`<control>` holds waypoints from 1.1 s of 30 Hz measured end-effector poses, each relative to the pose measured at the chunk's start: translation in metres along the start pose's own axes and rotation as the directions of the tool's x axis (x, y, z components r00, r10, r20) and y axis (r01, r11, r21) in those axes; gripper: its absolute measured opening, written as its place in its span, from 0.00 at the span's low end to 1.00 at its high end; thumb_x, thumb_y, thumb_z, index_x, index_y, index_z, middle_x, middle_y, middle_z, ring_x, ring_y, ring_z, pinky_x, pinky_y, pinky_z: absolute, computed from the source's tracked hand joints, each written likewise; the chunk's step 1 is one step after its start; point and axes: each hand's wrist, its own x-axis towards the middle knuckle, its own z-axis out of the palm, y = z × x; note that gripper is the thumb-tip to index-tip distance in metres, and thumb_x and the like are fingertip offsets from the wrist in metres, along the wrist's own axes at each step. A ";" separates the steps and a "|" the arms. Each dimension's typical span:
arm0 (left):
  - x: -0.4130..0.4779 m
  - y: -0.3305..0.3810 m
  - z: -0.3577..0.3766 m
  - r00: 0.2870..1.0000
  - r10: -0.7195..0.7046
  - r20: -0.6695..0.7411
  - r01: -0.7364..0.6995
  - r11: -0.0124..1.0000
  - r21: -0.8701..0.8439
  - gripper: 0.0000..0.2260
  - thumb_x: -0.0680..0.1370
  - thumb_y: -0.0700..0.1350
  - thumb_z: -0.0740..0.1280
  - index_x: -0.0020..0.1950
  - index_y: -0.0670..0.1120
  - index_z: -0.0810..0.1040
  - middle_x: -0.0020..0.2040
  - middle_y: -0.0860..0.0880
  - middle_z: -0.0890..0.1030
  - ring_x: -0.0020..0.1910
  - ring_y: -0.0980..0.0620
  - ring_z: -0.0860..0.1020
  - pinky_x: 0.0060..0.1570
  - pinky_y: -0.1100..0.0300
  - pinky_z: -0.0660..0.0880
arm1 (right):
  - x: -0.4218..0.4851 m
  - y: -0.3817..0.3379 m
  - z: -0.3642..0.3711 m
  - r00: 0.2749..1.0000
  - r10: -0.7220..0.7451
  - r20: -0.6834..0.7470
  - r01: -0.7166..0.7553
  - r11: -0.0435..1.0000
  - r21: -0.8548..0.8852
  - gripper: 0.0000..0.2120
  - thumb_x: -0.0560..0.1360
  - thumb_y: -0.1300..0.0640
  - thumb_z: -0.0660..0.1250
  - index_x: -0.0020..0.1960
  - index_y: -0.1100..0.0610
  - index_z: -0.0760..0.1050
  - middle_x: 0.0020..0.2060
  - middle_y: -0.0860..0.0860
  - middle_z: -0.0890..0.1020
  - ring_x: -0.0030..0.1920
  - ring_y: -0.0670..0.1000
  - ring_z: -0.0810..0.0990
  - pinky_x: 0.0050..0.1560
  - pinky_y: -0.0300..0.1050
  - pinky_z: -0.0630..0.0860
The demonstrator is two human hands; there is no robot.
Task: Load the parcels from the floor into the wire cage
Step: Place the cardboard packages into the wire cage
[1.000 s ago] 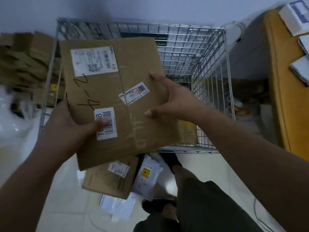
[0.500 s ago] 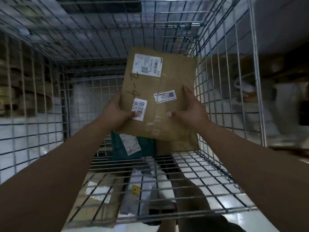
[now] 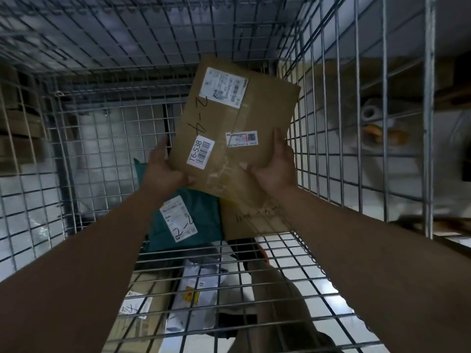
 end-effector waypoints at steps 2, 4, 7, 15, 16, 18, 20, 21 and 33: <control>-0.013 -0.012 0.009 0.970 -0.211 -0.119 0.175 0.950 -0.260 0.55 0.64 0.33 0.83 0.83 0.53 0.55 0.79 0.45 0.66 0.70 0.44 0.72 0.66 0.41 0.75 | 0.000 0.000 0.000 1.000 -0.016 -0.008 0.016 1.000 -0.008 0.61 0.62 0.31 0.77 0.80 0.34 0.39 0.79 0.55 0.57 0.77 0.60 0.62 0.75 0.62 0.66; -0.029 -0.023 0.023 0.893 -0.449 0.029 0.379 0.716 -0.587 0.41 0.66 0.44 0.83 0.75 0.51 0.68 0.72 0.45 0.73 0.63 0.44 0.77 0.63 0.41 0.77 | -0.001 0.000 -0.001 0.999 -0.038 -0.022 0.038 0.999 -0.006 0.61 0.62 0.31 0.77 0.80 0.35 0.40 0.80 0.54 0.57 0.78 0.59 0.61 0.75 0.62 0.66; -0.060 -0.026 0.065 0.832 -0.412 0.372 0.546 0.483 -0.685 0.21 0.74 0.53 0.77 0.65 0.50 0.79 0.68 0.44 0.79 0.61 0.47 0.79 0.68 0.43 0.74 | -0.002 0.001 0.001 0.999 -0.031 -0.020 0.031 1.000 -0.001 0.61 0.61 0.29 0.75 0.80 0.33 0.38 0.80 0.55 0.57 0.79 0.59 0.60 0.75 0.63 0.66; -0.069 0.000 0.132 0.838 -0.386 0.385 0.498 0.257 -0.828 0.16 0.75 0.45 0.77 0.62 0.48 0.81 0.59 0.45 0.85 0.60 0.44 0.81 0.67 0.42 0.76 | -0.004 0.000 0.000 0.998 -0.061 -0.035 0.059 0.997 -0.043 0.62 0.60 0.28 0.72 0.81 0.37 0.37 0.79 0.53 0.61 0.76 0.59 0.66 0.72 0.61 0.70; -0.068 -0.001 0.132 0.841 -0.380 0.386 0.494 0.245 -0.834 0.16 0.75 0.45 0.77 0.62 0.48 0.82 0.59 0.45 0.84 0.61 0.45 0.80 0.68 0.43 0.75 | -0.005 0.000 -0.001 0.997 -0.063 -0.037 0.062 0.998 -0.031 0.62 0.60 0.28 0.73 0.81 0.37 0.38 0.79 0.53 0.61 0.76 0.58 0.66 0.72 0.61 0.70; -0.063 -0.005 0.131 0.847 -0.376 0.376 0.476 0.220 -0.851 0.20 0.73 0.42 0.78 0.65 0.49 0.81 0.61 0.45 0.84 0.62 0.44 0.81 0.67 0.43 0.76 | -0.007 0.000 -0.004 0.997 -0.069 -0.035 0.069 0.998 -0.006 0.62 0.61 0.31 0.76 0.82 0.38 0.40 0.79 0.54 0.60 0.76 0.57 0.65 0.73 0.60 0.69; -0.060 -0.007 0.130 0.863 -0.357 0.359 0.446 0.202 -0.872 0.21 0.72 0.39 0.77 0.64 0.51 0.81 0.60 0.45 0.85 0.61 0.43 0.82 0.65 0.43 0.77 | -0.007 0.002 -0.006 0.996 -0.081 -0.025 0.081 0.997 -0.018 0.62 0.64 0.37 0.80 0.83 0.43 0.42 0.79 0.55 0.59 0.76 0.57 0.63 0.74 0.58 0.68; -0.058 -0.008 0.131 0.871 -0.341 0.354 0.434 0.196 -0.879 0.21 0.72 0.39 0.77 0.63 0.51 0.82 0.59 0.45 0.86 0.61 0.42 0.82 0.64 0.43 0.78 | -0.007 0.002 -0.007 0.996 -0.090 -0.023 0.088 0.994 -0.064 0.62 0.64 0.38 0.81 0.83 0.46 0.43 0.78 0.56 0.57 0.76 0.58 0.61 0.74 0.59 0.67; -0.039 -0.038 0.078 0.936 -0.305 0.177 0.315 0.493 -0.811 0.30 0.71 0.50 0.79 0.71 0.62 0.75 0.66 0.51 0.80 0.64 0.41 0.78 0.58 0.32 0.77 | 0.090 -0.074 -0.063 0.971 -0.152 0.186 0.221 0.870 -0.440 0.79 0.49 0.30 0.82 0.81 0.41 0.30 0.82 0.60 0.54 0.80 0.64 0.55 0.78 0.64 0.57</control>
